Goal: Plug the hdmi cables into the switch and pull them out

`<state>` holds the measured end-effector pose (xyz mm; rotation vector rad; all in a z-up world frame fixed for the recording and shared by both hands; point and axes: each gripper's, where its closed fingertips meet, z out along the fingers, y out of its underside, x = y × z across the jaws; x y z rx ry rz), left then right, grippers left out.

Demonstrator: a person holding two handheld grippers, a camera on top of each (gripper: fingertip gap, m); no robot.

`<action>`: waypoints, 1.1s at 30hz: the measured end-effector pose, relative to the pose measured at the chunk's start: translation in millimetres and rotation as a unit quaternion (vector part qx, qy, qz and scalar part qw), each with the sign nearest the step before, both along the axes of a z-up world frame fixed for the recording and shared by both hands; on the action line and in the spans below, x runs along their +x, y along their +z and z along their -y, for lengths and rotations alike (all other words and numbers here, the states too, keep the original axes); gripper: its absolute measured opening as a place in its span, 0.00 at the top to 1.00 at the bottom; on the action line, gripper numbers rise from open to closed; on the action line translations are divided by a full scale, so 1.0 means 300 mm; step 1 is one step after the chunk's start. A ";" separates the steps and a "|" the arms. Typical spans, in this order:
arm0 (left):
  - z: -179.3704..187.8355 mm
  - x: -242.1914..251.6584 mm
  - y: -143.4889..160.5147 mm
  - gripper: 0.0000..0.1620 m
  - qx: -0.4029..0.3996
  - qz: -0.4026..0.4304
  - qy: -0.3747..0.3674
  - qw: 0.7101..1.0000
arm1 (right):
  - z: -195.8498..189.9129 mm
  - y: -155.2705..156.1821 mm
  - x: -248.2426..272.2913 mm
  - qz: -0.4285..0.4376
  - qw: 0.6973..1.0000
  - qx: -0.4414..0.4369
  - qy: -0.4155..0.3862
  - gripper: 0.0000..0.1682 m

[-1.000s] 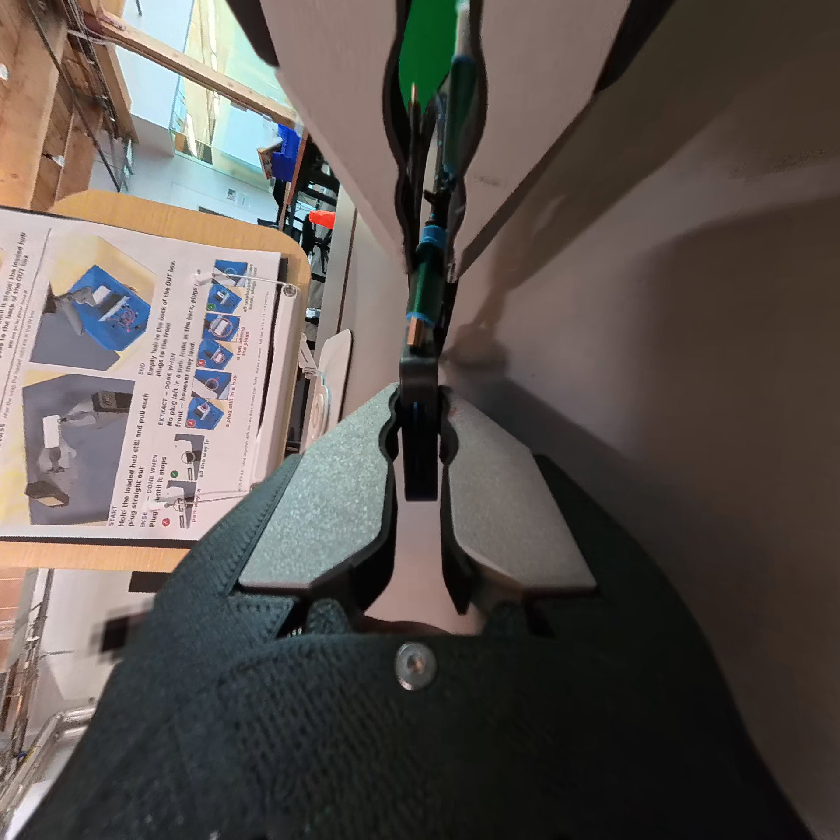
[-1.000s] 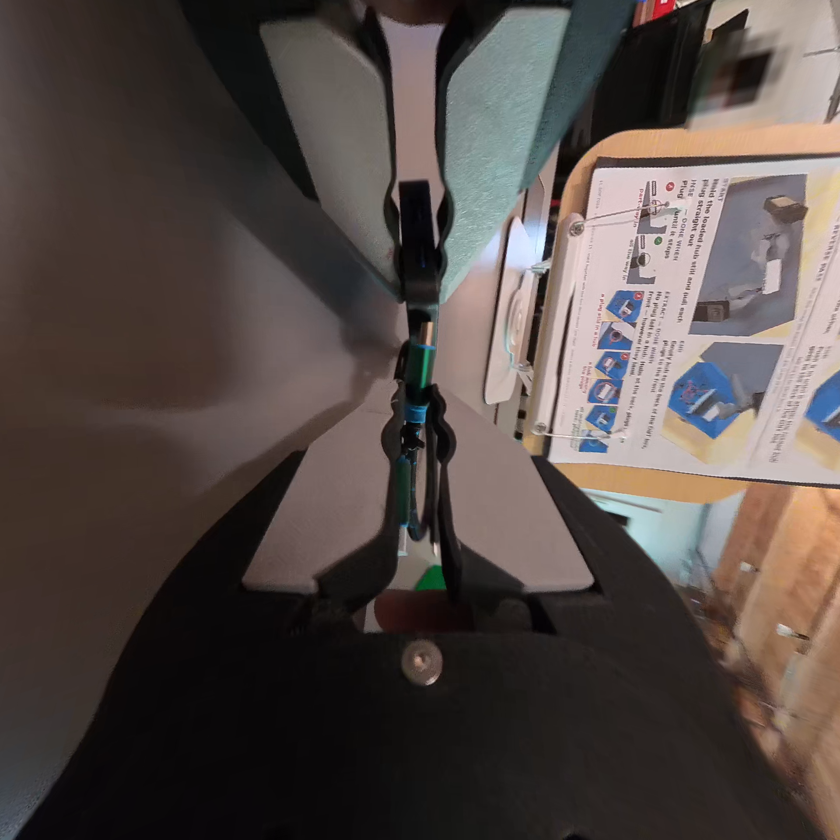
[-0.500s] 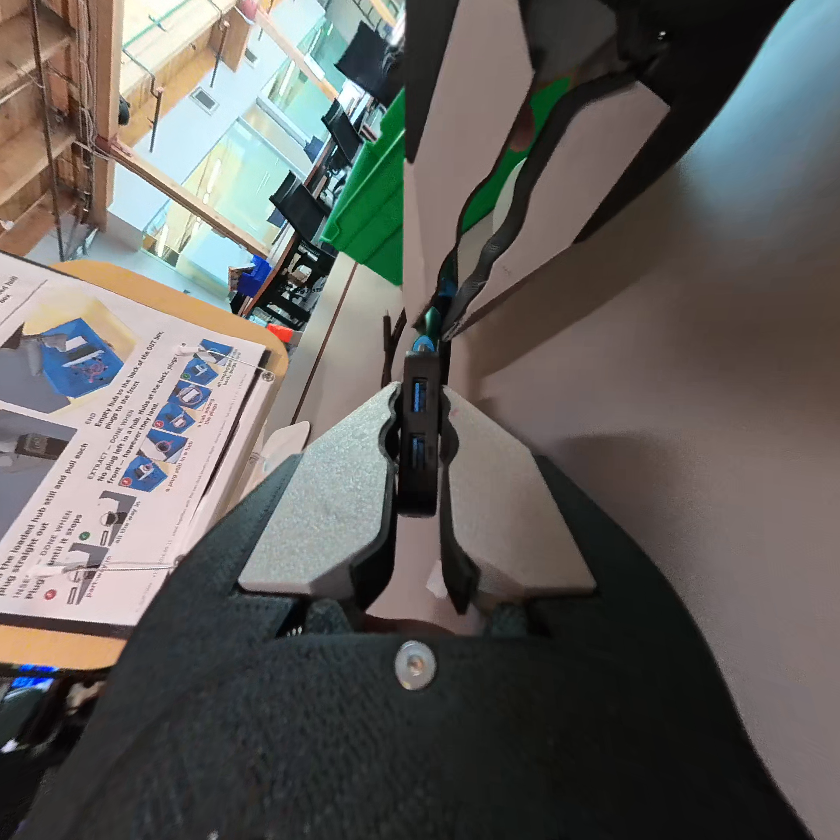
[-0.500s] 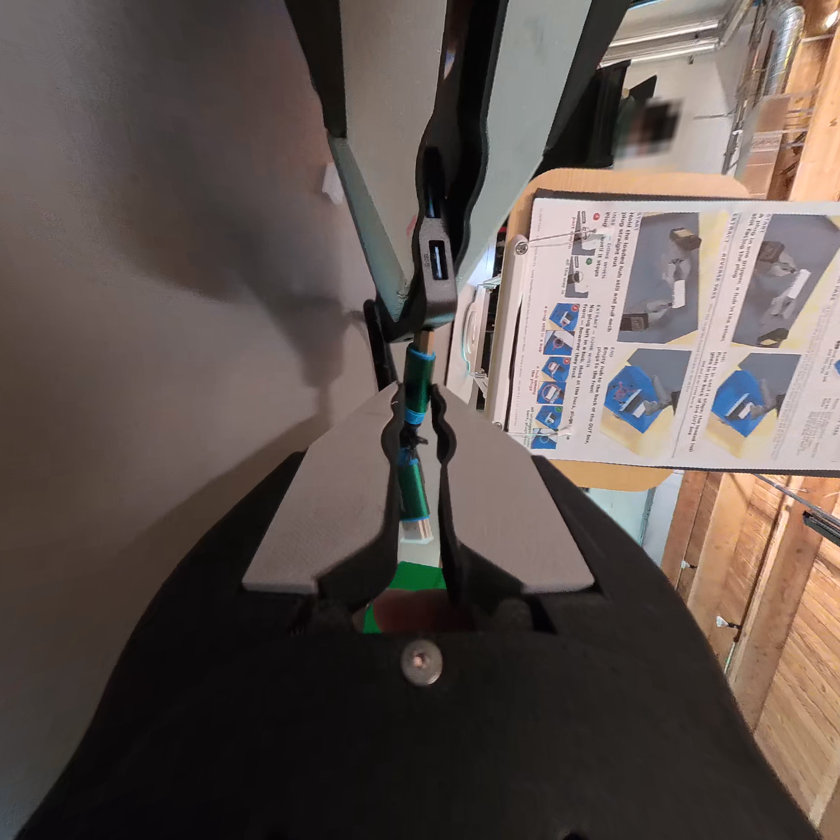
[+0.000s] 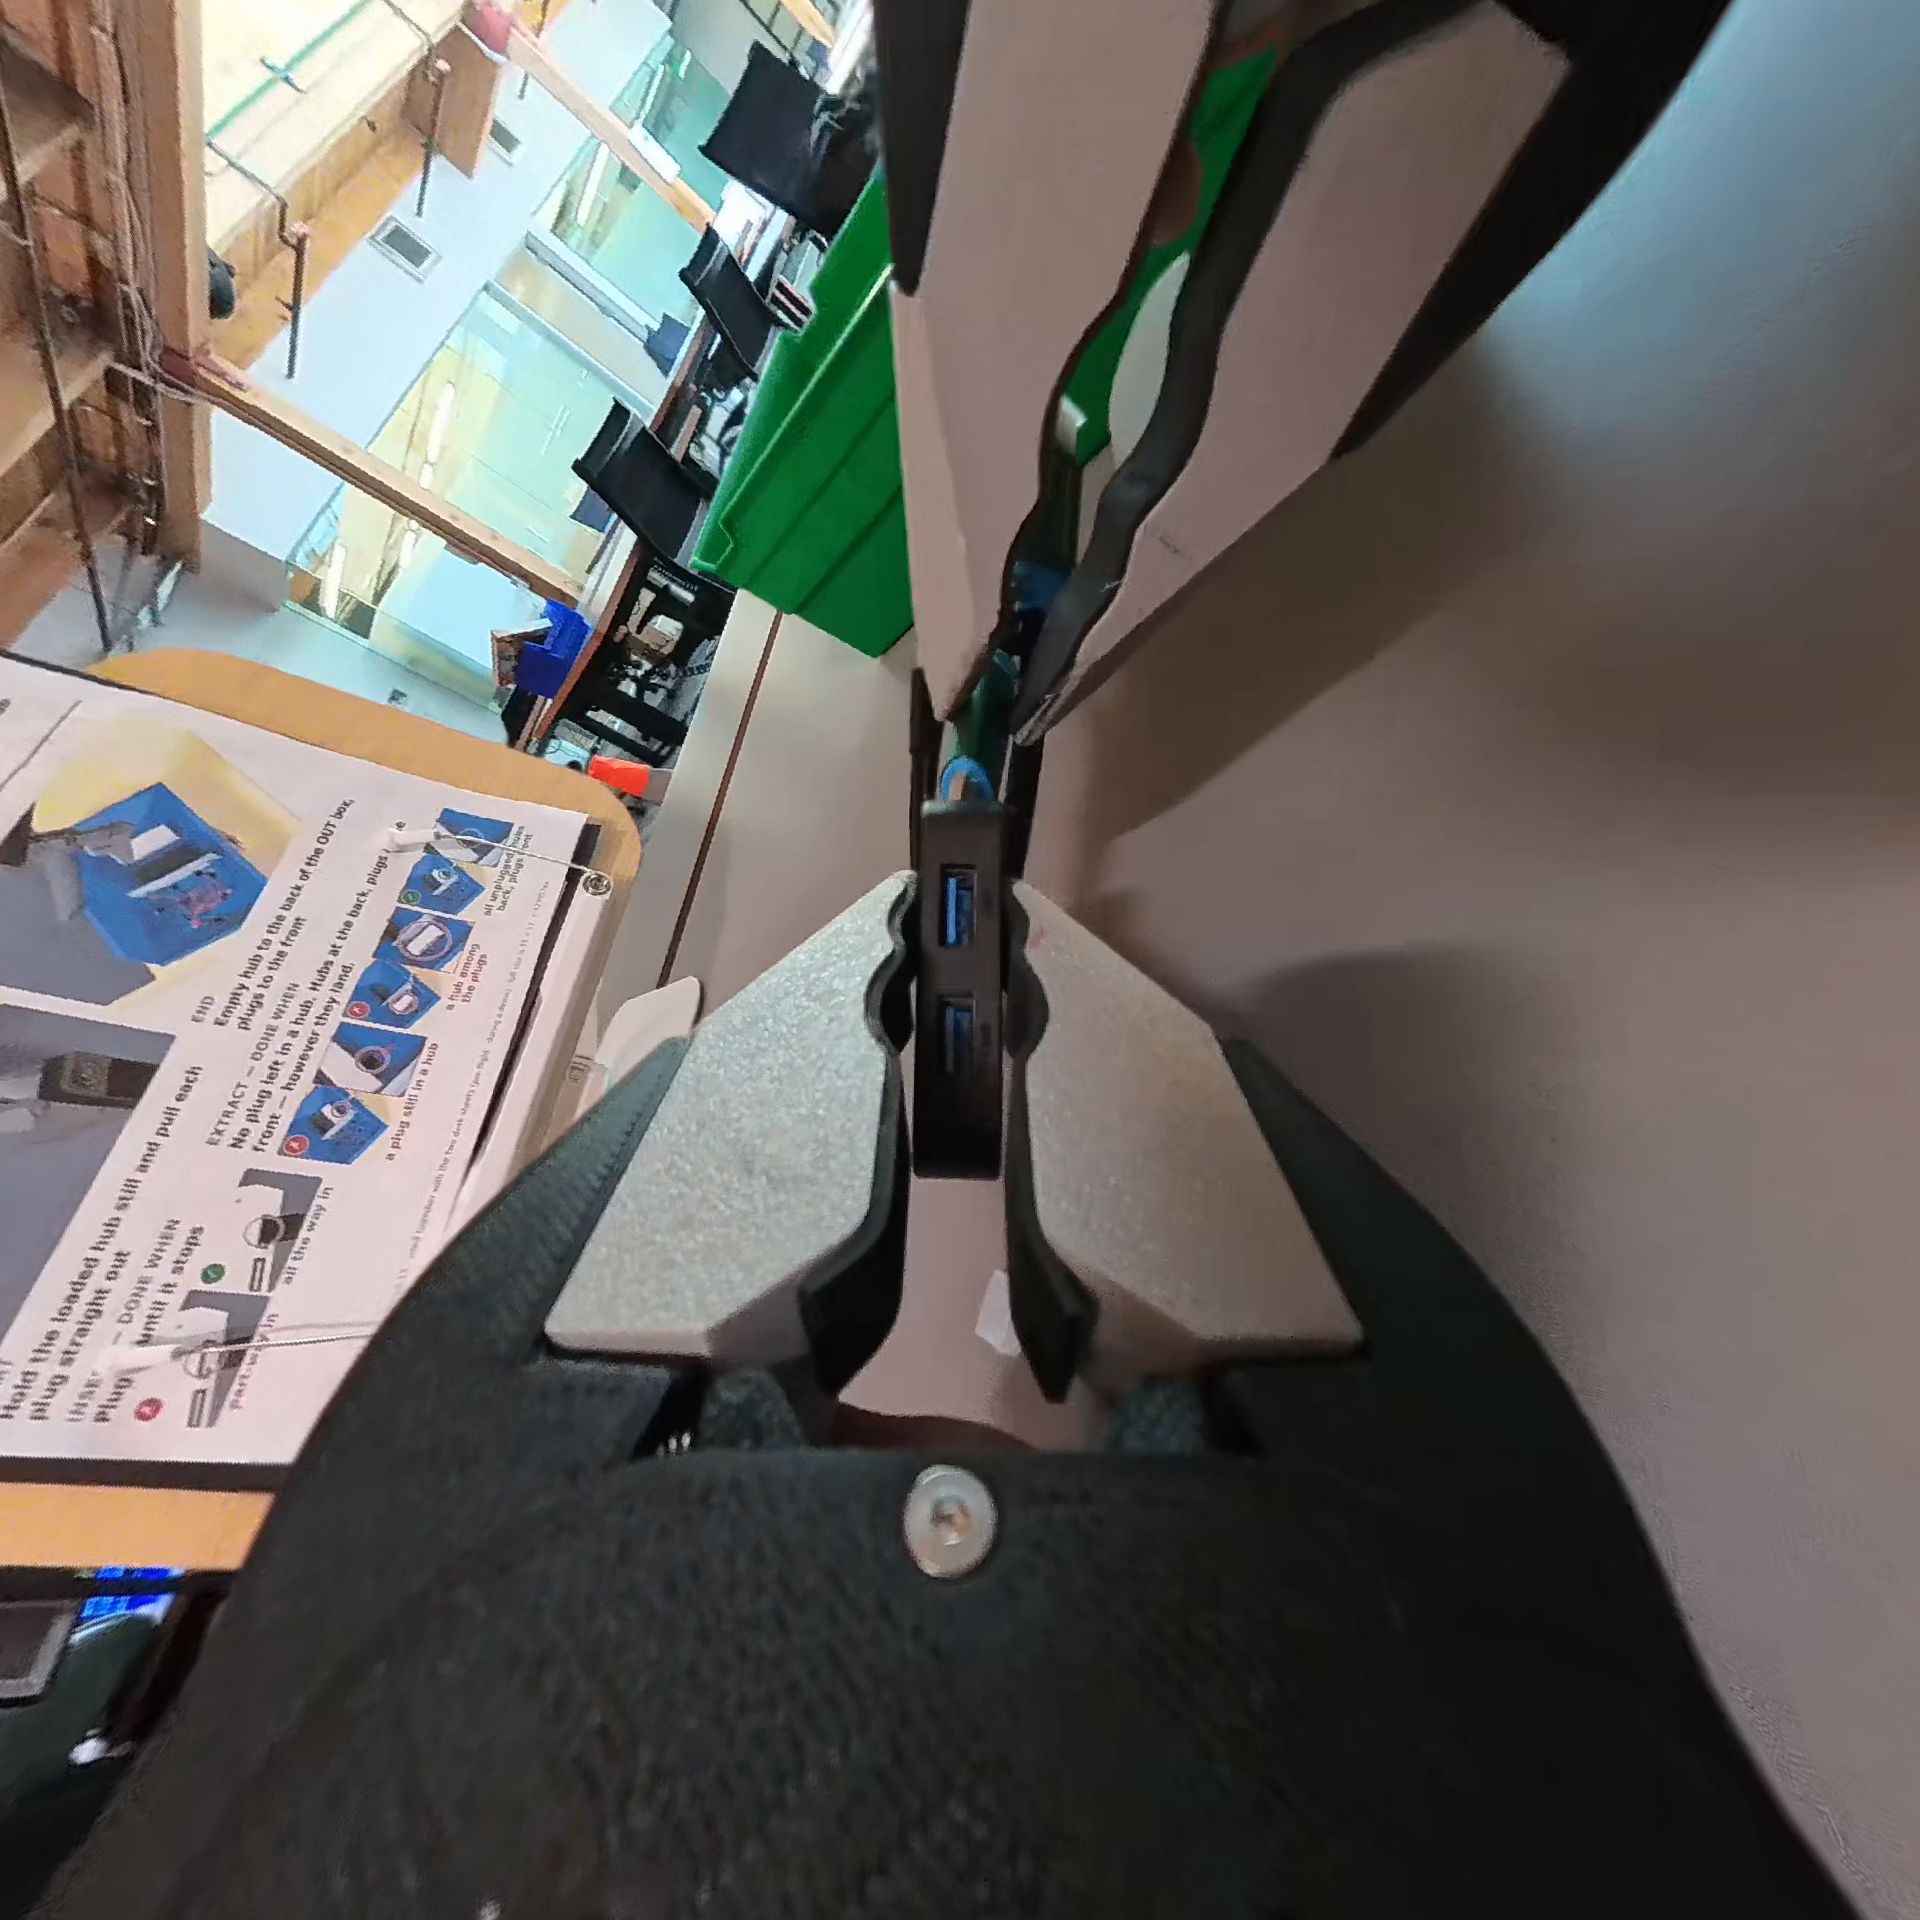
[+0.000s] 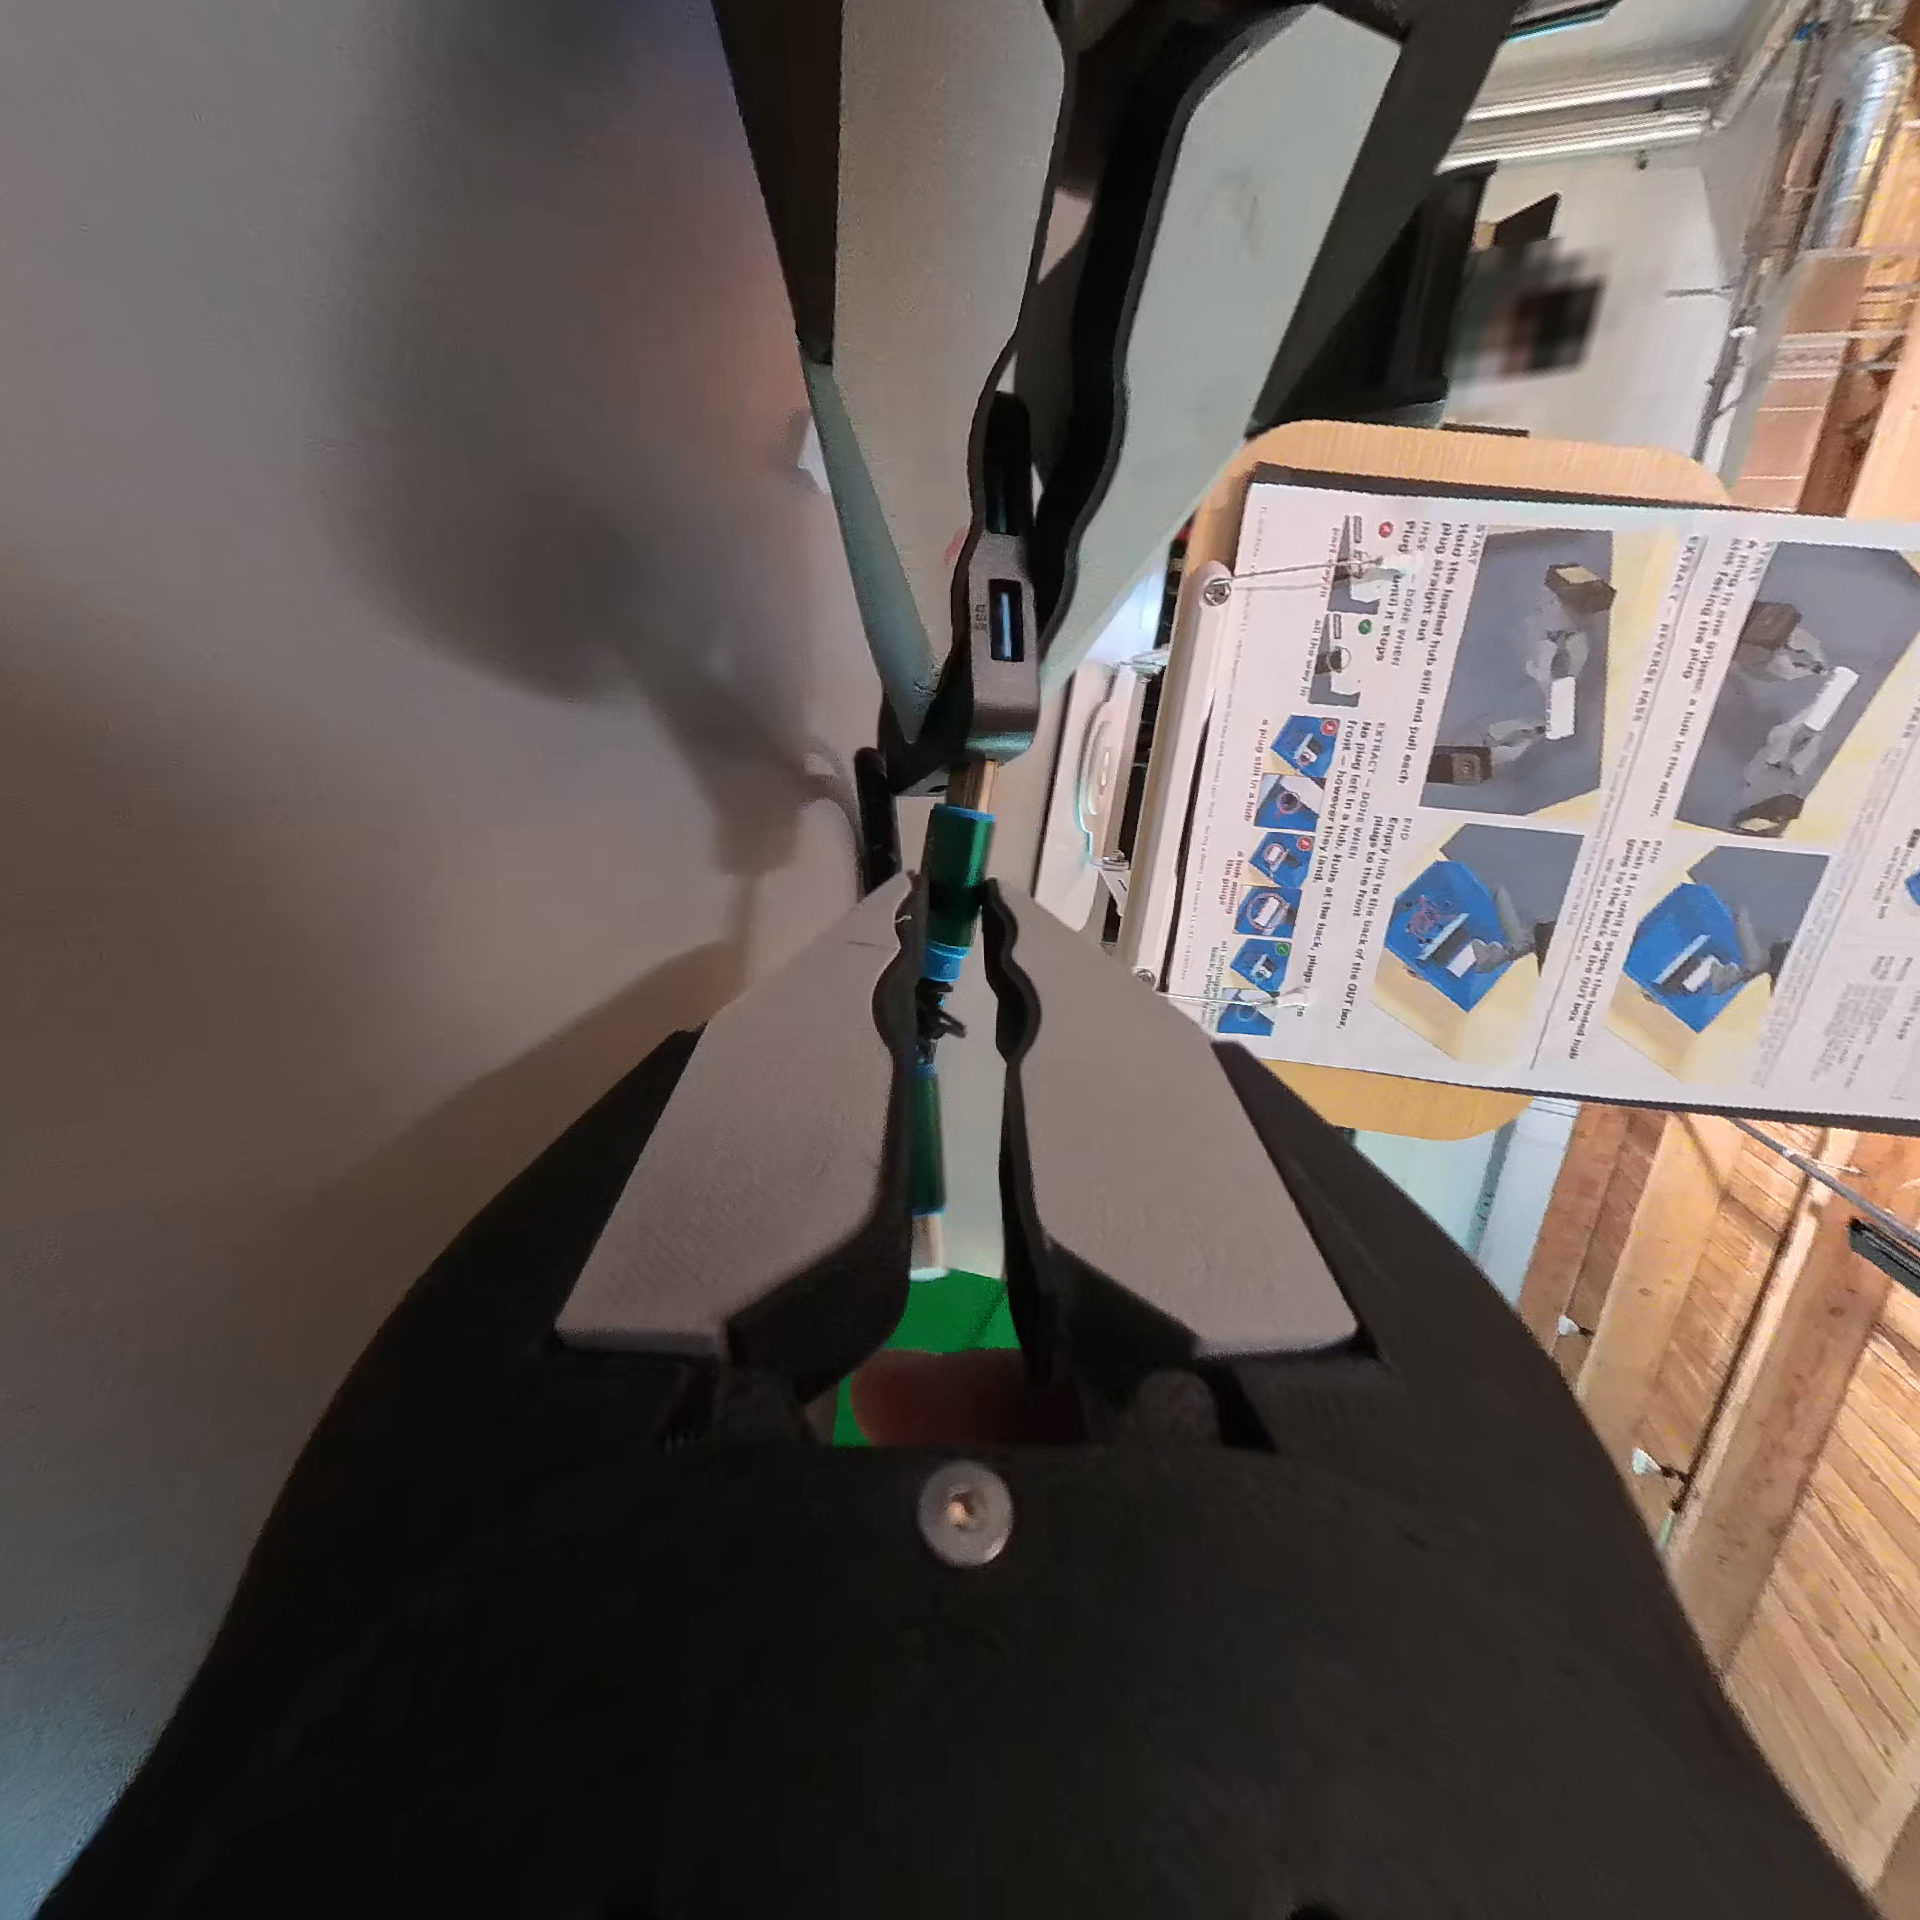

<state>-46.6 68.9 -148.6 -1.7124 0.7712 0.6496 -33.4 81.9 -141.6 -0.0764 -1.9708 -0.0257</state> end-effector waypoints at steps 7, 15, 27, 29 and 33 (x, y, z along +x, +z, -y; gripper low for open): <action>-0.015 0.054 -0.053 0.93 -0.028 -0.035 -0.027 0.999 | 0.139 0.037 0.025 0.029 0.996 -0.053 0.070 1.00; 0.001 -0.002 -0.058 0.93 -0.033 -0.032 -0.004 0.999 | -0.028 0.060 0.019 0.055 0.982 -0.177 -0.029 1.00; 0.000 0.000 -0.058 0.93 -0.028 -0.035 -0.003 0.999 | -0.106 -0.096 0.244 0.212 0.895 -0.358 -0.163 0.83; 0.002 0.009 -0.062 0.93 -0.029 -0.037 -0.010 0.999 | -0.097 -0.105 0.236 0.238 0.878 -0.388 -0.151 0.86; 0.007 0.024 -0.067 0.93 -0.031 -0.043 -0.021 0.998 | -0.090 -0.155 0.204 0.300 0.829 -0.442 -0.165 0.87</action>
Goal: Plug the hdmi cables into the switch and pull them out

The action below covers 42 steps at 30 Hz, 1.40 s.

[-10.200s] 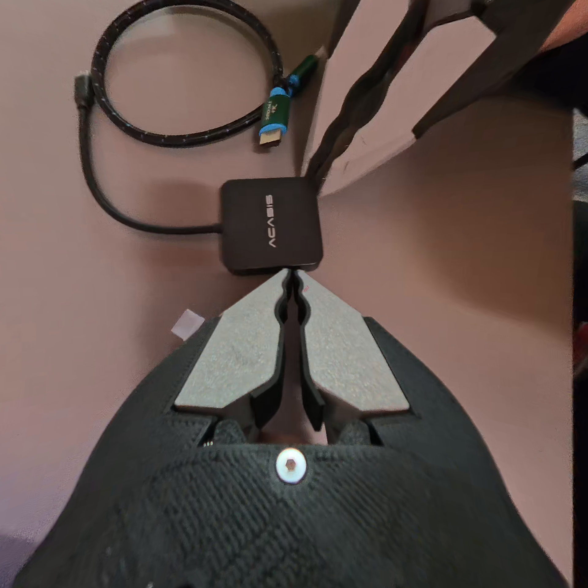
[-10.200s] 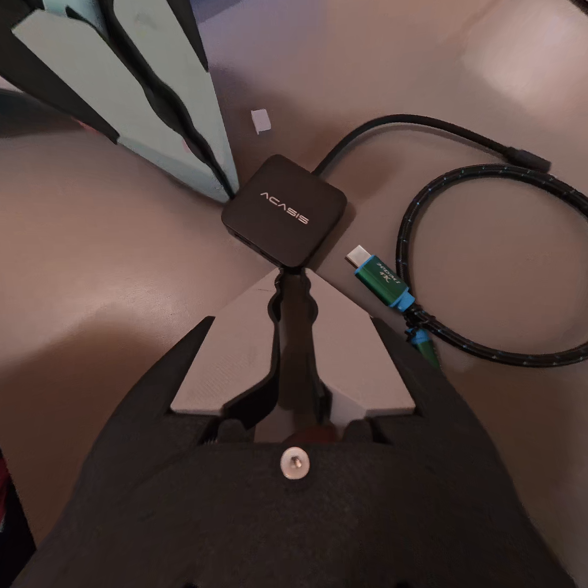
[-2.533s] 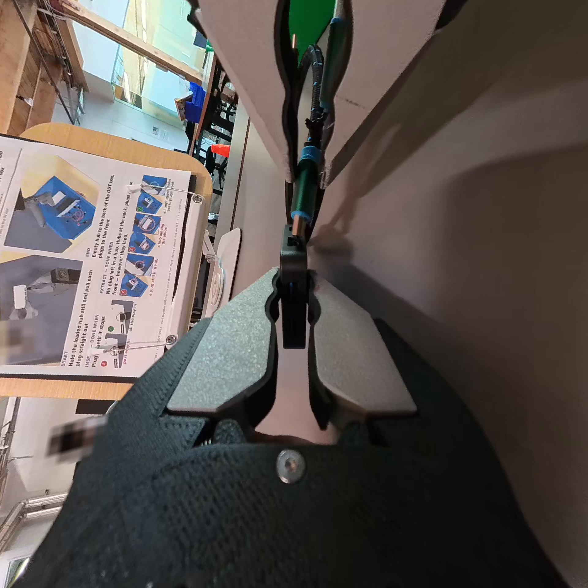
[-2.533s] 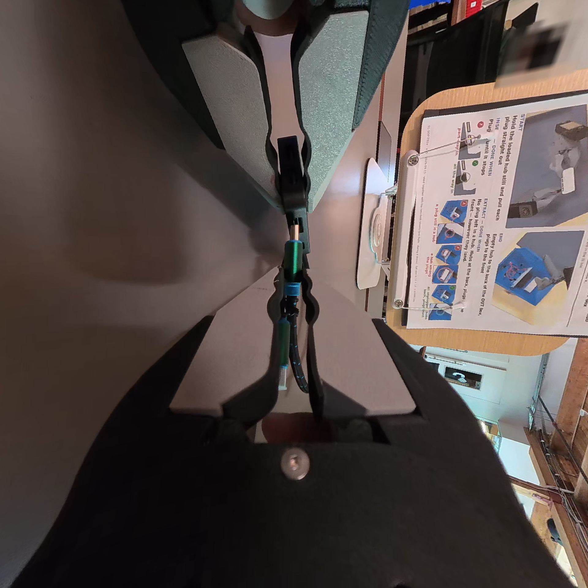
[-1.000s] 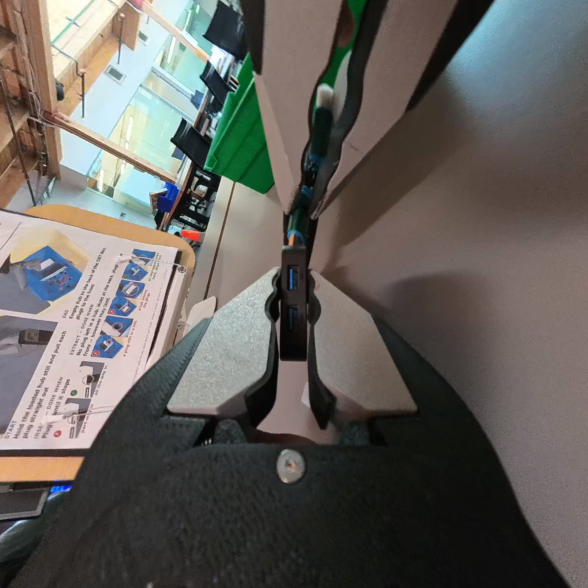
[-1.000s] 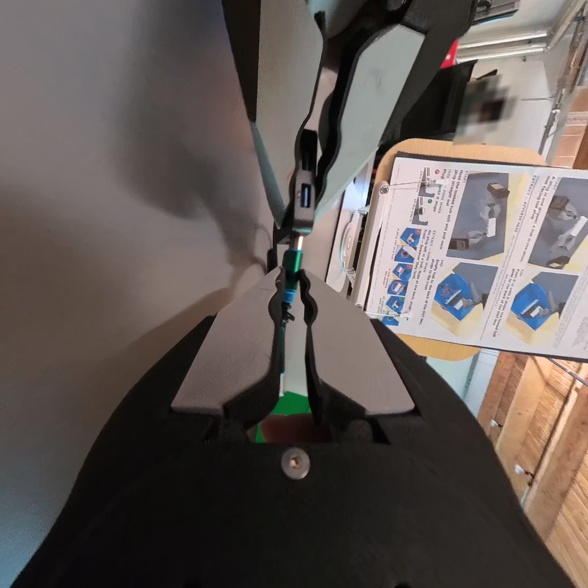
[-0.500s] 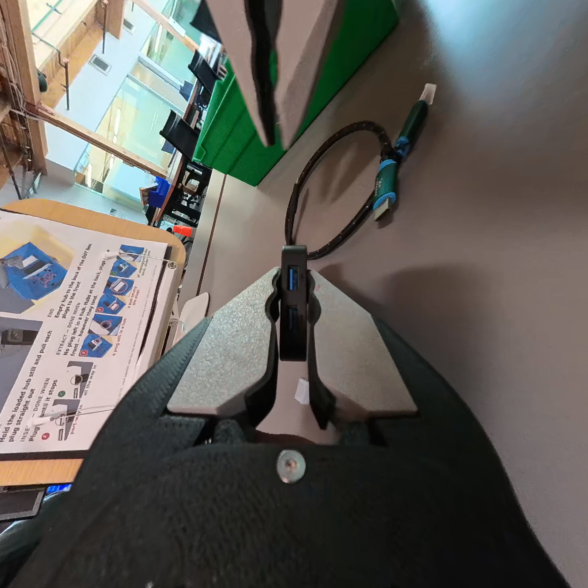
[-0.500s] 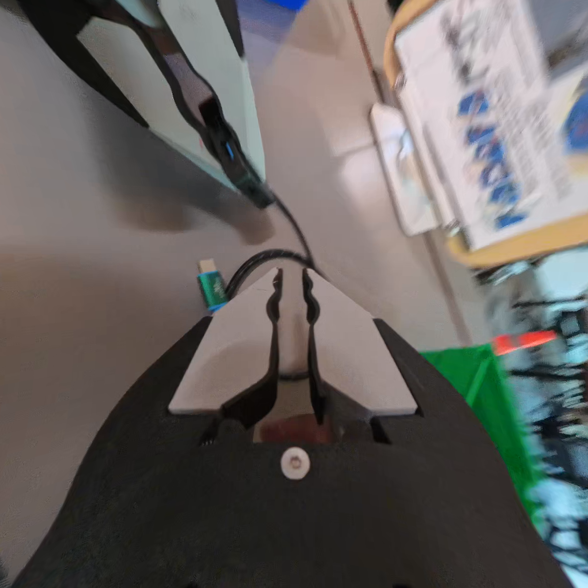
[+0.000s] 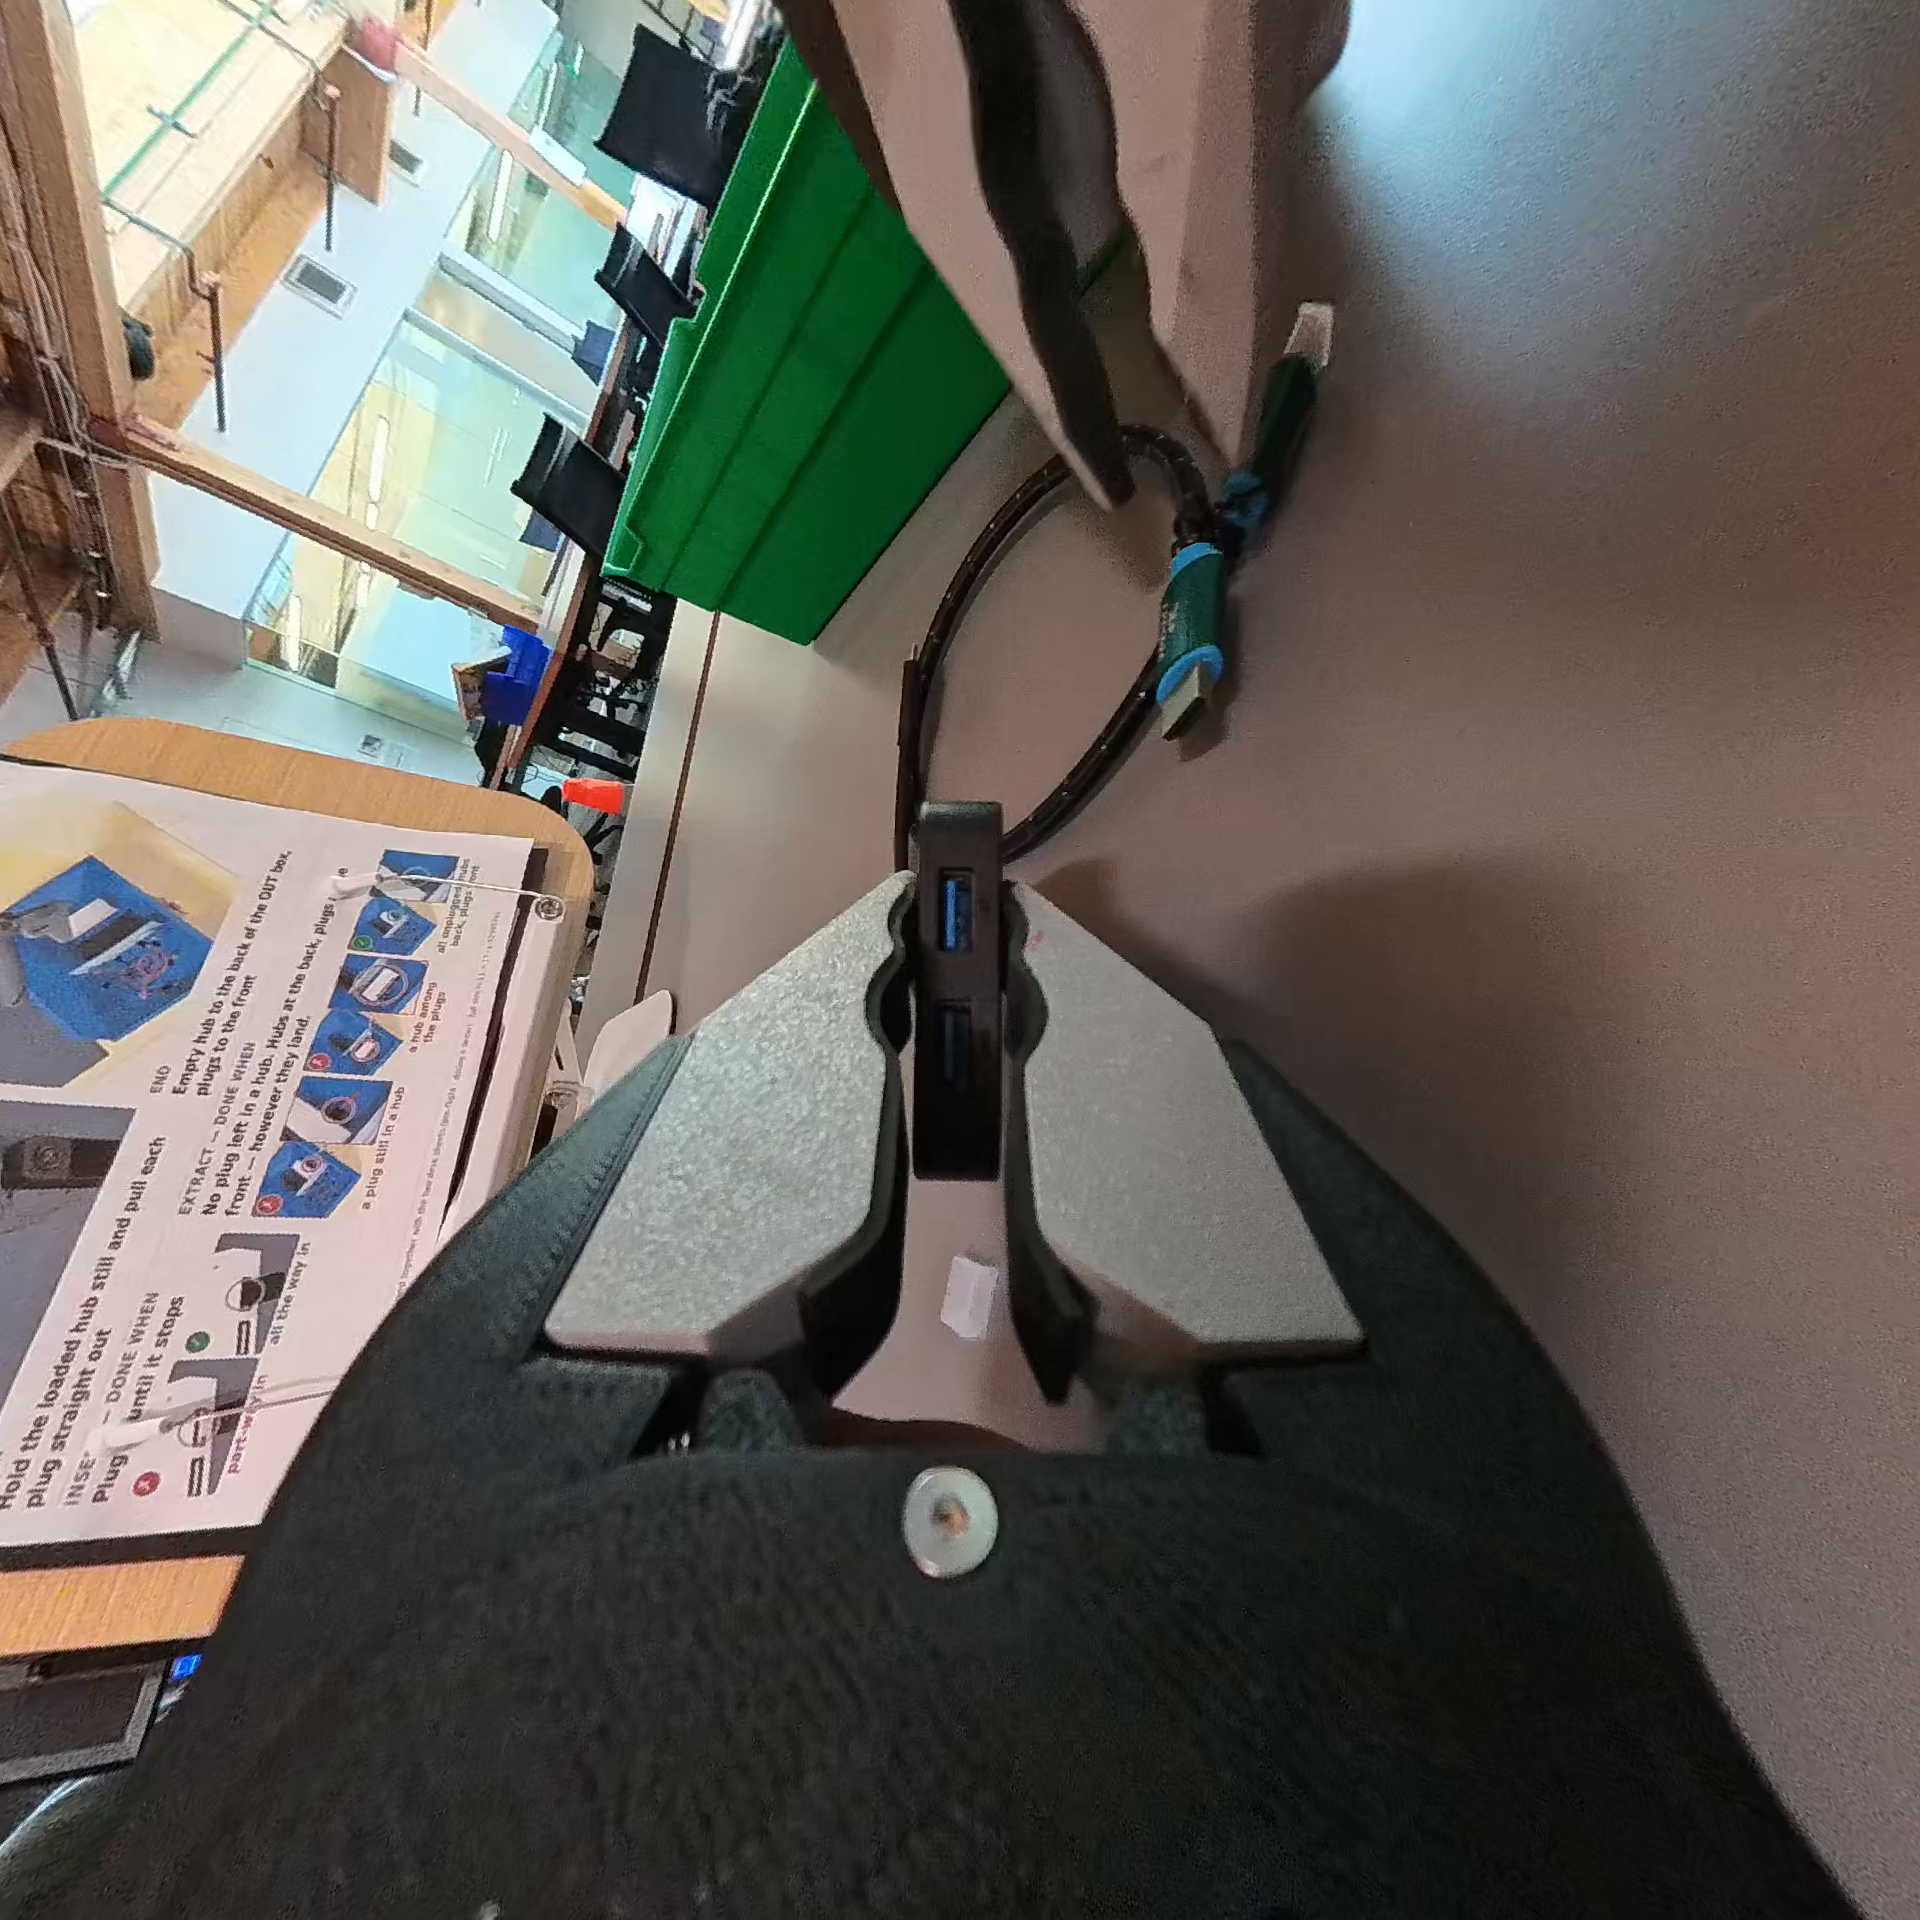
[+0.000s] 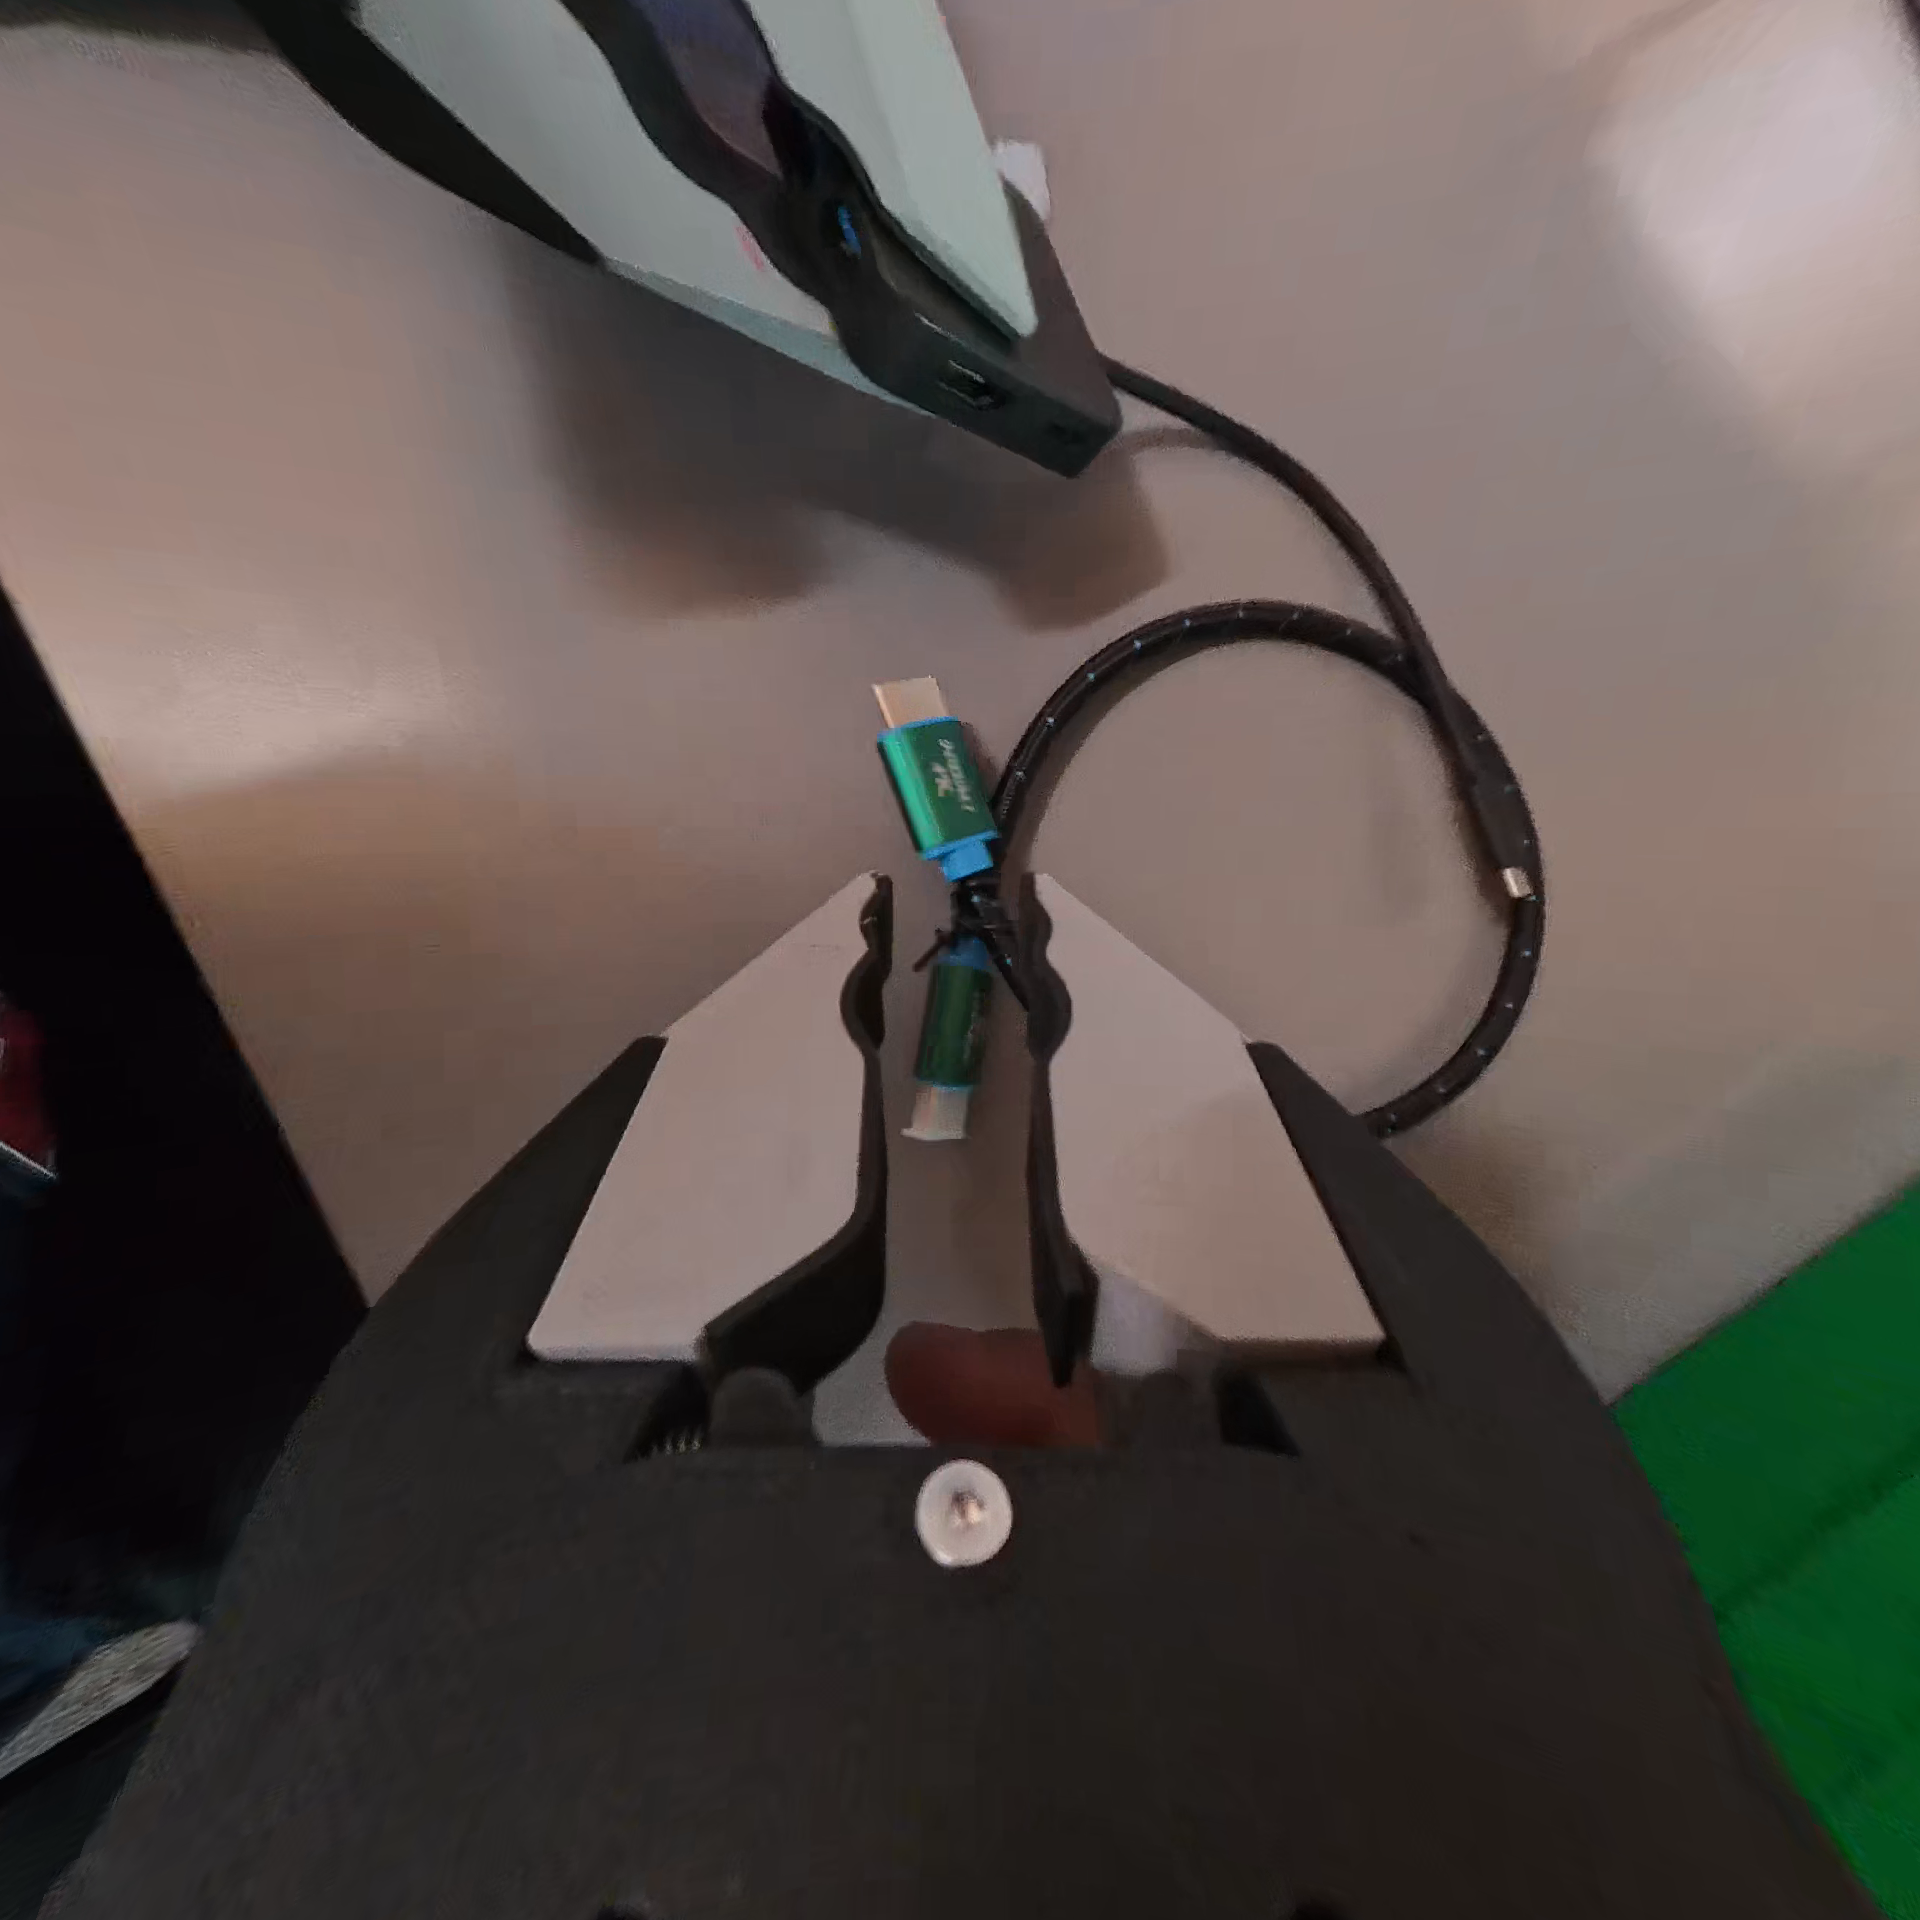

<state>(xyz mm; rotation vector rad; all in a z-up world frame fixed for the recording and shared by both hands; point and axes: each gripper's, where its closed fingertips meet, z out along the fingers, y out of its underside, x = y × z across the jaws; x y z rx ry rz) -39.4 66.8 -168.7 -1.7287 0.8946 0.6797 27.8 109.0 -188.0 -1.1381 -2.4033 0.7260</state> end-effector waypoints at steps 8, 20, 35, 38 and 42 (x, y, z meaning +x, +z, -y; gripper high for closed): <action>0.006 0.012 -0.007 0.93 -0.006 0.010 -0.015 1.000 | 0.023 -0.053 -0.037 0.045 0.996 -0.078 0.023 0.93; 0.020 0.052 -0.071 0.90 -0.052 0.058 -0.052 0.996 | 0.094 -0.055 -0.063 0.015 0.984 -0.166 0.056 0.92; 0.024 0.042 -0.065 0.91 -0.045 0.039 -0.051 0.997 | 0.102 -0.034 -0.069 0.020 0.975 -0.218 0.031 0.95; 0.027 0.045 -0.071 0.91 -0.047 0.034 -0.057 0.997 | 0.113 -0.023 -0.064 0.026 0.977 -0.211 0.034 0.95; 0.029 0.042 -0.067 0.91 -0.042 0.031 -0.061 0.997 | 0.118 -0.014 -0.064 0.037 0.979 -0.197 0.033 0.95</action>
